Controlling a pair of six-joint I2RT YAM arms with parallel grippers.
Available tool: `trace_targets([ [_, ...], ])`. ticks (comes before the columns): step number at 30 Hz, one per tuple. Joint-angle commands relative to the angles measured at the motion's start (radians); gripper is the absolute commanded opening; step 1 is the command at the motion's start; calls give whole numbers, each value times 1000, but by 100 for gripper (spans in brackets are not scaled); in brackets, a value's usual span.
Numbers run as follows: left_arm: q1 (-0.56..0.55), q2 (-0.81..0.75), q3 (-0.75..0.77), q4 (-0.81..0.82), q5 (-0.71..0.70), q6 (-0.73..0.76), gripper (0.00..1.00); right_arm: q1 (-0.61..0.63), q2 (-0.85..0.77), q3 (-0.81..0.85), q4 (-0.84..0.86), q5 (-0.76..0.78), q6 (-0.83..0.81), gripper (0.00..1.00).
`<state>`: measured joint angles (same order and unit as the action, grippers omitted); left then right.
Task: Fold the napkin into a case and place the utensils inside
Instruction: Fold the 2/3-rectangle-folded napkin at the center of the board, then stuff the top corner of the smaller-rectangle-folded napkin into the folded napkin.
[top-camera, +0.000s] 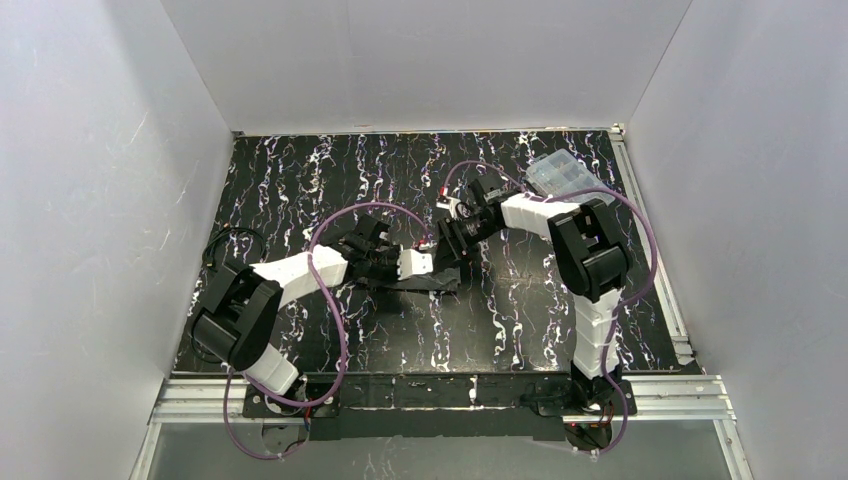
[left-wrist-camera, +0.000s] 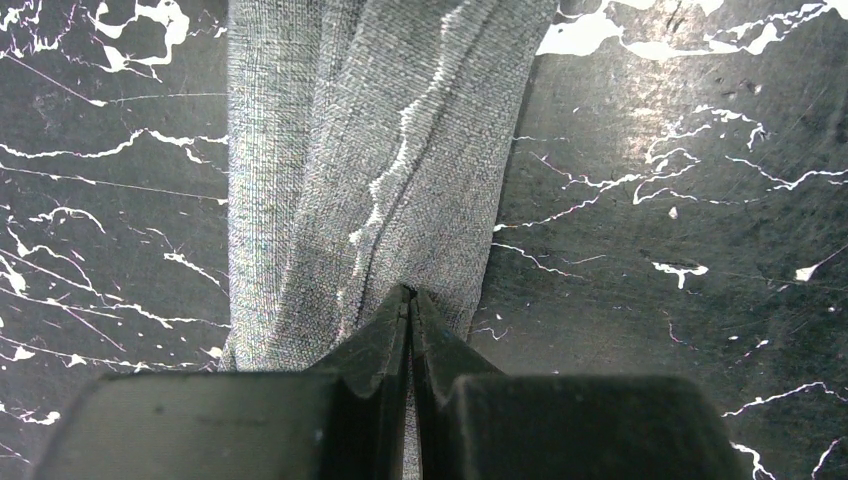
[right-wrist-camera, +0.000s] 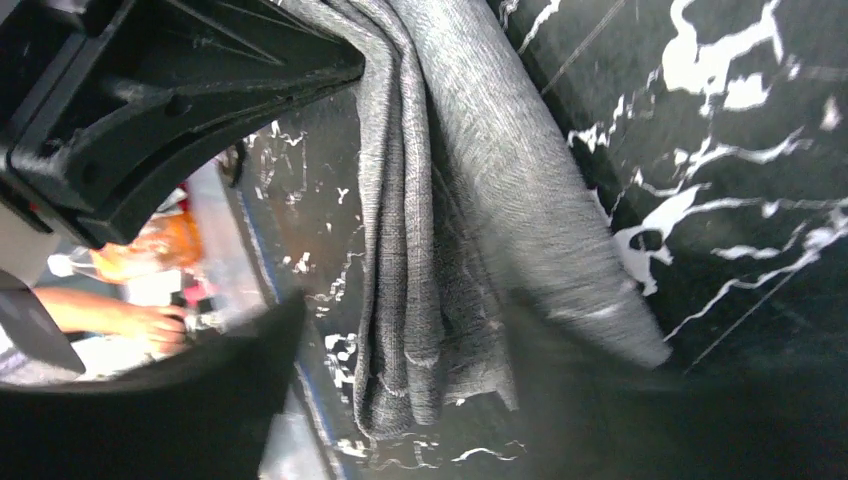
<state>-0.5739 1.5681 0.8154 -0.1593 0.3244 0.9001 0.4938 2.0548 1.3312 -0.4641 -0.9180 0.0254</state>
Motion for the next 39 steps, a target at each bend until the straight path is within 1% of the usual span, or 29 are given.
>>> trace_targets([
  [1,14,1,-36,-96,-20,11,0,4,-71,-11,90,60,42,98],
  [5,17,3,-39,-81,-26,-9,0,3,-129,-61,164,125,96,99],
  [10,40,12,-10,-101,-15,-80,0,-19,-307,-179,326,223,184,99],
  [12,46,13,-3,-111,-4,-99,0,-43,-390,-252,437,222,241,99],
  [14,45,10,-1,-116,8,-115,0,-79,-436,-334,607,148,377,99],
  [15,46,9,0,-118,15,-122,0,-90,-450,-364,678,114,401,99],
  [19,46,7,-1,-115,25,-138,0,-59,-513,-498,952,73,535,99],
  [21,46,9,0,-114,27,-144,0,1,-489,-521,1036,53,576,92],
  [23,46,9,5,-113,26,-153,0,58,-447,-528,1049,57,578,81],
  [25,46,7,7,-115,26,-156,0,87,-398,-558,1122,68,618,65],
  [27,46,4,5,-115,25,-157,0,97,-356,-584,1231,70,675,44],
  [29,46,3,4,-112,24,-161,0,99,-318,-582,1263,75,692,29],
  [30,46,3,3,-111,23,-161,0,100,-303,-579,1263,81,693,25],
  [33,46,3,2,-107,24,-164,0,99,-257,-567,1271,82,700,21],
  [35,46,4,2,-108,26,-165,0,102,-244,-572,1280,104,701,23],
  [36,46,4,3,-109,27,-164,0,104,-239,-567,1261,118,684,22],
  [37,46,5,2,-108,27,-164,0,107,-232,-549,1221,142,655,22],
  [39,46,6,3,-105,26,-161,0,119,-197,-488,1078,189,595,23],
])
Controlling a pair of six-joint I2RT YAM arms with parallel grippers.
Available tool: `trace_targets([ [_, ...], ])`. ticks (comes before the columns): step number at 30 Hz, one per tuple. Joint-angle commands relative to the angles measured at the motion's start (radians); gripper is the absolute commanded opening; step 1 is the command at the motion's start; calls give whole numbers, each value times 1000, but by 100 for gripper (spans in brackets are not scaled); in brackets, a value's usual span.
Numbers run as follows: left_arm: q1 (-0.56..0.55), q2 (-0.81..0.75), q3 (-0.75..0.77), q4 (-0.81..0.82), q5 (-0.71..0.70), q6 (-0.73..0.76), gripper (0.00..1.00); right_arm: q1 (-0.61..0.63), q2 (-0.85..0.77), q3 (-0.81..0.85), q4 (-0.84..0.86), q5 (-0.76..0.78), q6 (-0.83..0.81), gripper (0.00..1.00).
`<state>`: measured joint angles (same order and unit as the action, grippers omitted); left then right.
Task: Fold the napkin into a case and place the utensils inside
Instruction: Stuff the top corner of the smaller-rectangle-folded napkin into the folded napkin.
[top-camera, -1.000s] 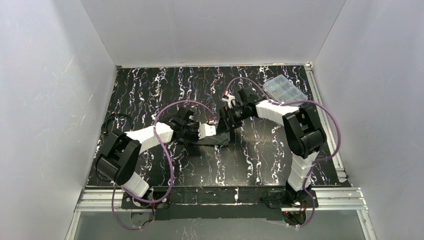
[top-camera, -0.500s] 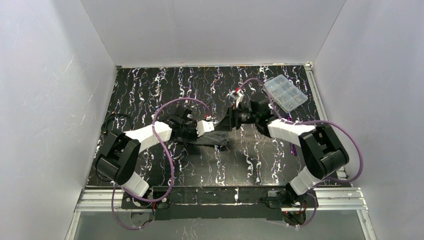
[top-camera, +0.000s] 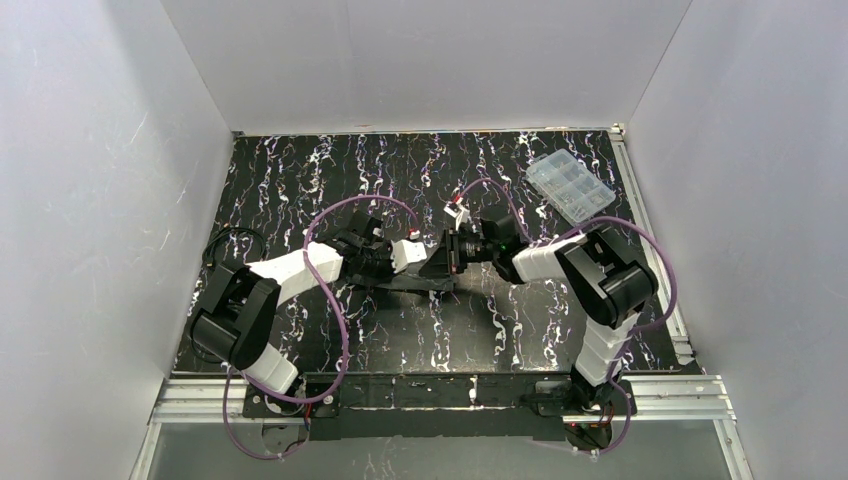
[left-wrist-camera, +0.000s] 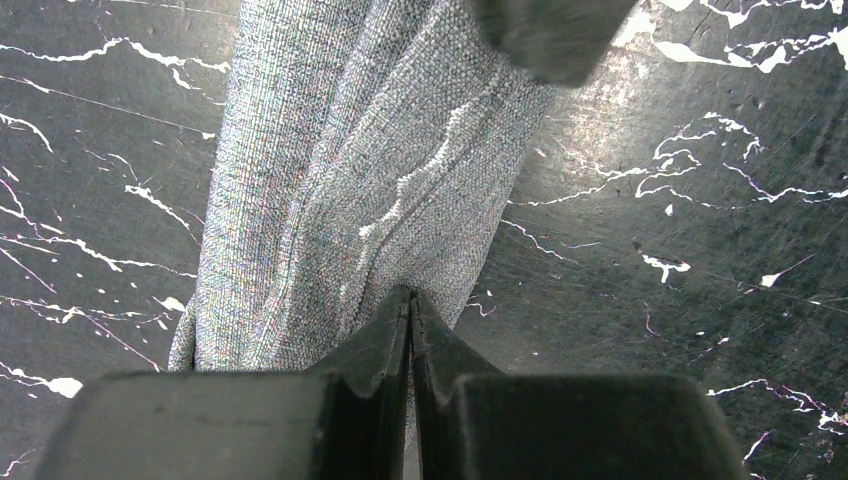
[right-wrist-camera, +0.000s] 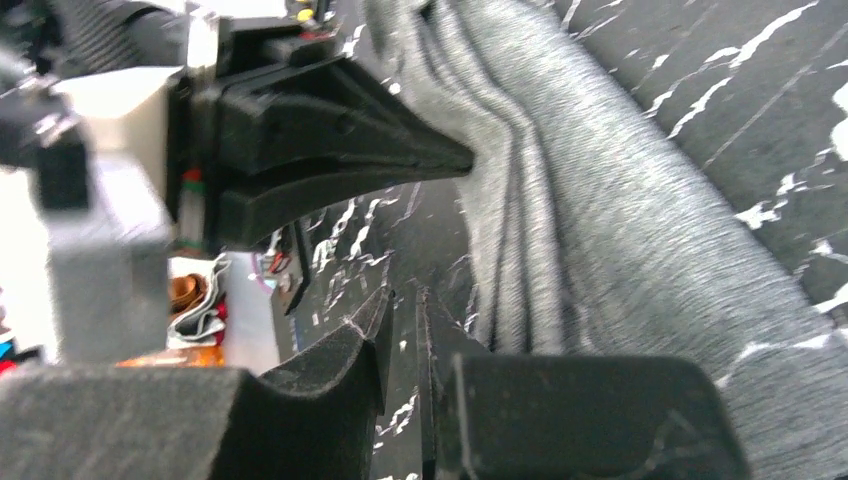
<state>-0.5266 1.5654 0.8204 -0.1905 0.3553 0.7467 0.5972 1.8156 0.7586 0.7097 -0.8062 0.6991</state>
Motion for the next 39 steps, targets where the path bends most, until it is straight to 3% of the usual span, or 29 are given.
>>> trace_targets([
  [1,-1,9,-1,-74,-5,-8,0,21,54,113,-126,108,-101,24],
  [6,-1,4,7,-75,-7,-7,0,66,122,212,-260,199,-182,19],
  [17,-1,-9,23,-90,-23,-9,2,72,281,307,-262,171,-184,15],
  [21,19,-37,106,-181,-44,-53,12,72,276,300,-288,181,-206,15],
  [27,161,-37,297,-382,-13,-159,17,73,223,280,-350,201,-264,15],
  [31,227,-12,317,-377,-41,-190,17,79,201,287,-389,209,-295,15],
  [39,232,52,283,-350,-23,-201,14,86,179,296,-419,208,-310,15],
])
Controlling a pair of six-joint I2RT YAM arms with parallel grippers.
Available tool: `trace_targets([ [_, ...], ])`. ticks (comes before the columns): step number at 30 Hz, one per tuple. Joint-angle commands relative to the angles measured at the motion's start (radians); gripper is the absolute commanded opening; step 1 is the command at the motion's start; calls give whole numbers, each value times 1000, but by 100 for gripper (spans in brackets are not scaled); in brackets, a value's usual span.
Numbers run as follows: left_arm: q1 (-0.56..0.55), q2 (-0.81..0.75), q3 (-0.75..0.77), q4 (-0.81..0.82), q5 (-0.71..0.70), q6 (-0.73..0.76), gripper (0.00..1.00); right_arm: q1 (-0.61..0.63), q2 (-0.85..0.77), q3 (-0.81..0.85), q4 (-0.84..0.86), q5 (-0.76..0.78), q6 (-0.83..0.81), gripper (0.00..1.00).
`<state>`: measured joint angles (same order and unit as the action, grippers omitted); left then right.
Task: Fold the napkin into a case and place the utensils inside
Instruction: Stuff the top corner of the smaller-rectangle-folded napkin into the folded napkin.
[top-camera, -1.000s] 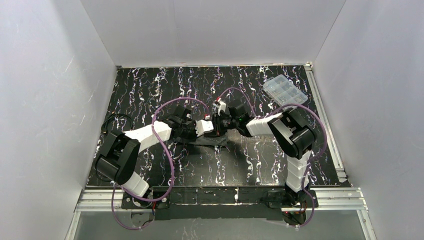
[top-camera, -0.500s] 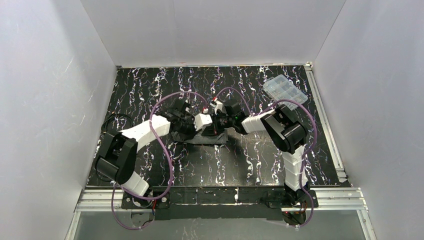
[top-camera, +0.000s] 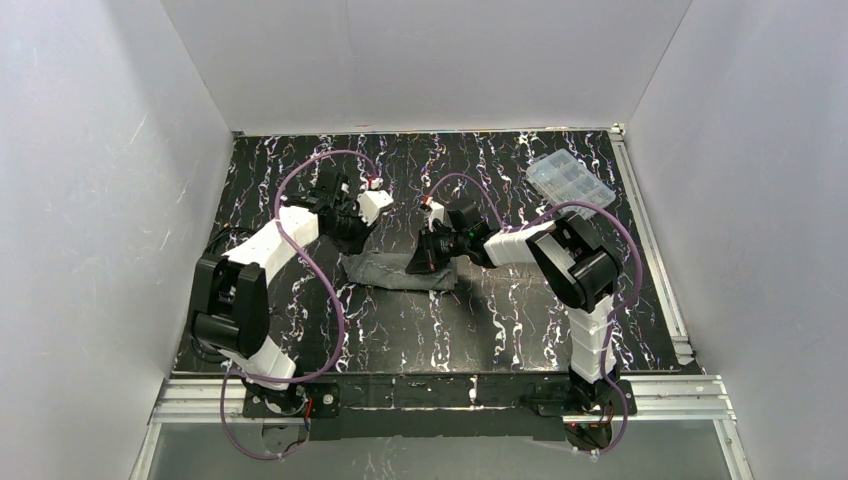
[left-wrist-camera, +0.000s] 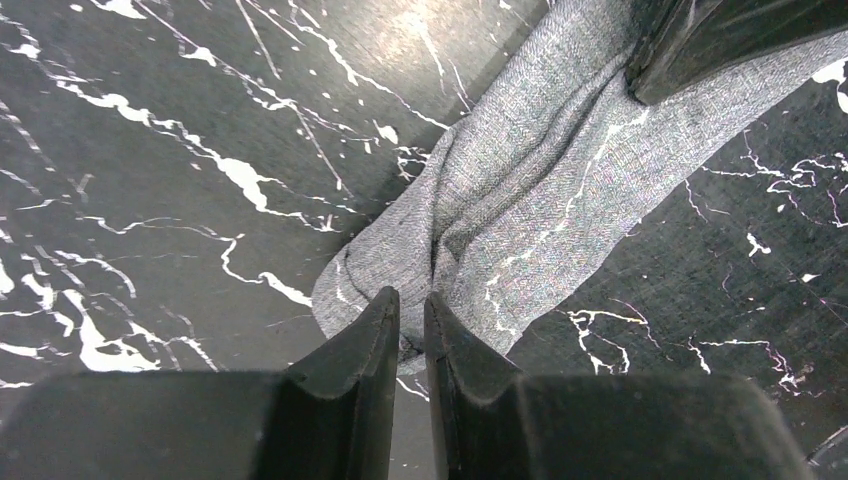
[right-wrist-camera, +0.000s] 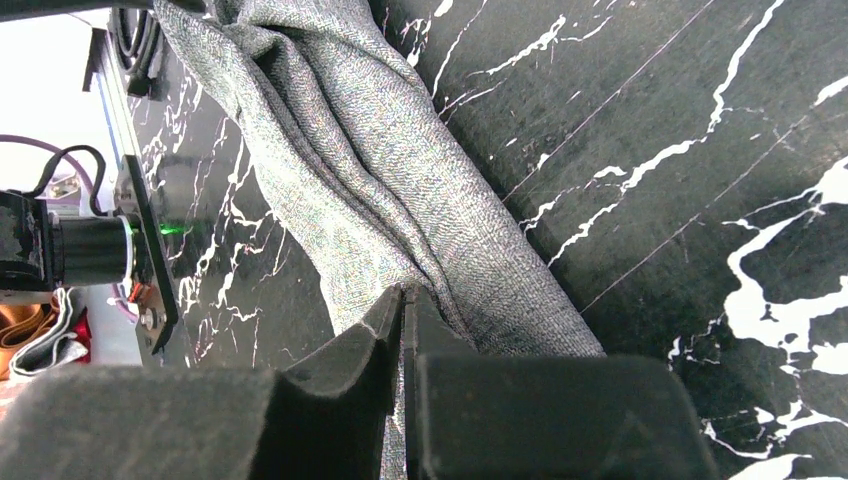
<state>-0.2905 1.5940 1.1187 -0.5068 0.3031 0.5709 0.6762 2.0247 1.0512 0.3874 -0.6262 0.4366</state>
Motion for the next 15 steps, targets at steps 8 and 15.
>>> trace_targets([
  [8,25,-47,3,-81,231,15,15,8,-29,28,-129,30,-58,14],
  [15,74,-66,65,-251,406,173,17,10,-31,33,-131,31,-50,14],
])
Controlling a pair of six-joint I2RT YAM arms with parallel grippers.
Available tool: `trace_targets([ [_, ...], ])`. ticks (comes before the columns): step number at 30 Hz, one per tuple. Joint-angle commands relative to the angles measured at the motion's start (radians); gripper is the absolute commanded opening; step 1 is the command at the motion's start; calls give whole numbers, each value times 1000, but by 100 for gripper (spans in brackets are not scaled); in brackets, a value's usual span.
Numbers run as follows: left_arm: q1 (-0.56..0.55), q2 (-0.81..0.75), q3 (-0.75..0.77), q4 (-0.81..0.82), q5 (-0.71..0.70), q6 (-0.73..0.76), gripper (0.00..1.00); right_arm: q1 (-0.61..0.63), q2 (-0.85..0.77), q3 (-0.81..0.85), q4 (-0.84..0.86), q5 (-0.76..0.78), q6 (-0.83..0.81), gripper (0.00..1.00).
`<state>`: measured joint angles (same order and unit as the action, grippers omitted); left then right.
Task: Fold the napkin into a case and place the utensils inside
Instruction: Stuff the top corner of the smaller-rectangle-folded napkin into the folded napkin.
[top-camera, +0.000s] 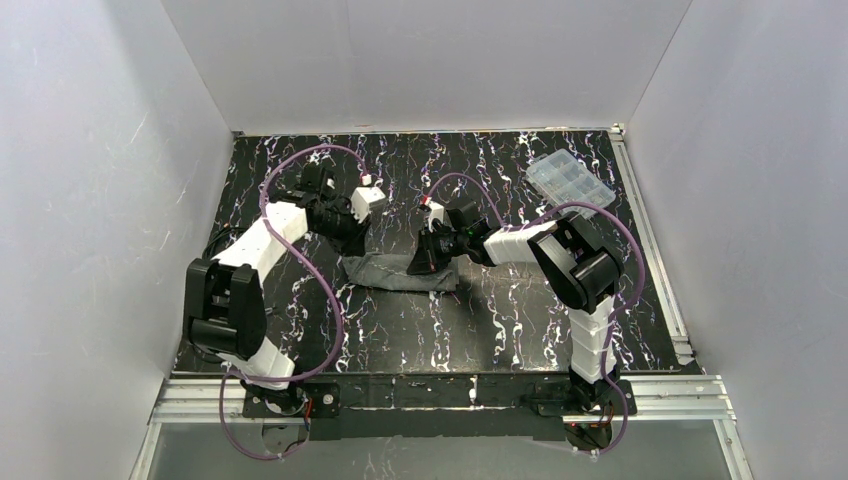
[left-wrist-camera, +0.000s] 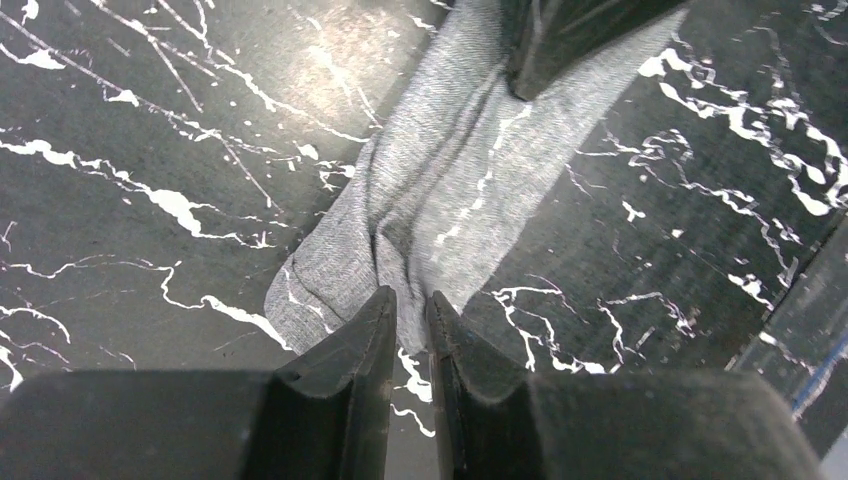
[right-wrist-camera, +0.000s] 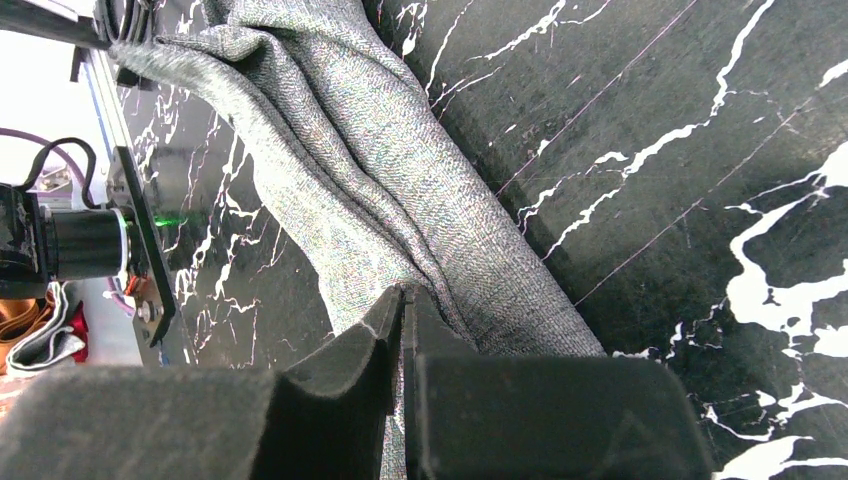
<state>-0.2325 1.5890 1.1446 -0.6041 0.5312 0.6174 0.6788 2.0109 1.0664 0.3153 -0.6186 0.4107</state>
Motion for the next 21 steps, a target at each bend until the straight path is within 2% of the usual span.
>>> trace_targets([
  [1,12,-64,23,-174,191,146,19,9,-18,19,-59,23,-24,14],
  [4,-16,-72,-38,-143,136,141,19,10,-20,17,-62,20,-21,14],
  [10,-68,-41,-137,129,-60,15,19,10,-32,6,-65,23,-21,14],
  [14,-82,81,-85,143,-198,-24,9,12,-57,12,-59,30,-14,14],
  [17,-81,80,-107,161,-195,-24,2,15,-90,10,-26,32,11,15],
  [21,-80,57,-149,171,-182,-38,0,16,-148,-26,102,50,111,17],
])
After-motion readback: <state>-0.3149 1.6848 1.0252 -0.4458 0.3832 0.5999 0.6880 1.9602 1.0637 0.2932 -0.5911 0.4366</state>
